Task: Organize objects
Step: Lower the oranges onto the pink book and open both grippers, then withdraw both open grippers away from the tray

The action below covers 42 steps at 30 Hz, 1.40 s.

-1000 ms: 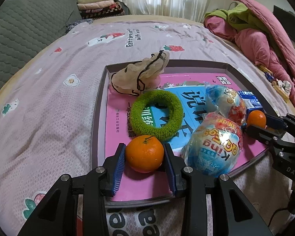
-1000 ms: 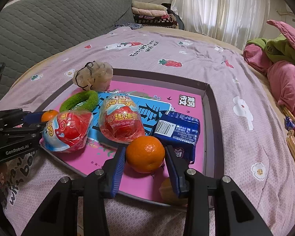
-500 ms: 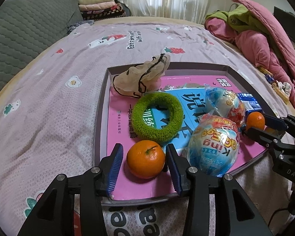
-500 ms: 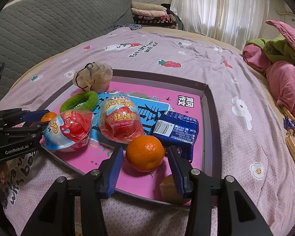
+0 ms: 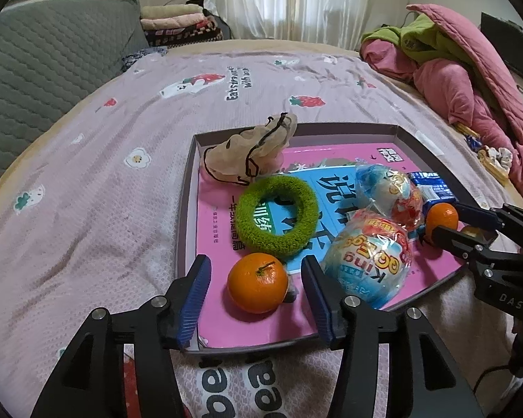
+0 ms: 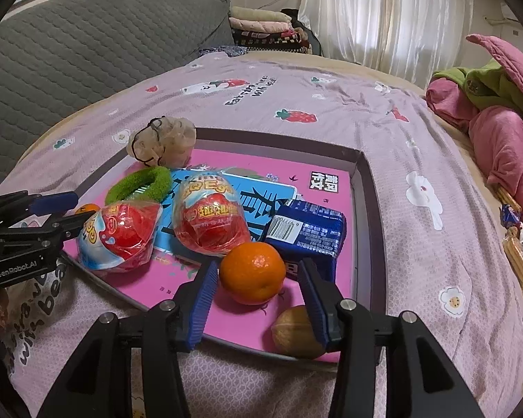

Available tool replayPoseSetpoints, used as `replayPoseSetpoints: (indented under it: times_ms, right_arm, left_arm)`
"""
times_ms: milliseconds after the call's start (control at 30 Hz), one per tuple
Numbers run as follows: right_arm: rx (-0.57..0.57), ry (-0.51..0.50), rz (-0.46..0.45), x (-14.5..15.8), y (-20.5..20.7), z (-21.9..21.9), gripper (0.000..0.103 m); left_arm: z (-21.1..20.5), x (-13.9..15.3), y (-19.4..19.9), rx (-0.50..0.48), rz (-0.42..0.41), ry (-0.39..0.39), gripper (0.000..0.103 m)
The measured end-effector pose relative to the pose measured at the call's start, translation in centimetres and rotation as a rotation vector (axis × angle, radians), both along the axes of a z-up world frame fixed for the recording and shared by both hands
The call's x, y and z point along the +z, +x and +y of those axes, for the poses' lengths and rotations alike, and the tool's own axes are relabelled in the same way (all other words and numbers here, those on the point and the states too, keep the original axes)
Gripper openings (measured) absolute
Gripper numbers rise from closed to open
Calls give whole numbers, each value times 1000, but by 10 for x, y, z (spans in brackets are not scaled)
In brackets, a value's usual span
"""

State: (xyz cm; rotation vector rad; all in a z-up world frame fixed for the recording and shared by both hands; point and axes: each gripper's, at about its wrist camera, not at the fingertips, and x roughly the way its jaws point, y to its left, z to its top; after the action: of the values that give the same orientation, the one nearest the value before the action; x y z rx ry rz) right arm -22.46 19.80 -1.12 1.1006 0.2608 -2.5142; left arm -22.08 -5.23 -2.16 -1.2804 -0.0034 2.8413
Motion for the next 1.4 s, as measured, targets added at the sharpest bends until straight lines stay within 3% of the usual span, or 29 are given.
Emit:
replayPoseSetpoints:
  times_ms: [333, 400, 567, 900, 1133, 1400]
  right_arm:
    - [-8, -12, 35, 10, 6, 3, 62]
    - [-10, -16, 49, 14, 7, 4, 63]
    - [-29, -56, 92, 29, 19, 9, 72]
    - [-54, -128, 186, 61, 61, 16, 86]
    - [-77, -161, 193, 54, 87, 26, 86]
    - [-101, -136, 171, 22, 109, 34, 86]
  left_arm:
    - [-4, 13, 9, 12, 38, 20, 63]
    - [-5, 17, 11, 18, 47, 29, 70]
    - [-3, 30, 21, 26, 80, 45, 77]
    - [7, 63, 62, 69, 210, 42, 78]
    - [11, 48, 81, 106, 172, 29, 78]
    - [23, 17, 99, 137, 126, 15, 78]
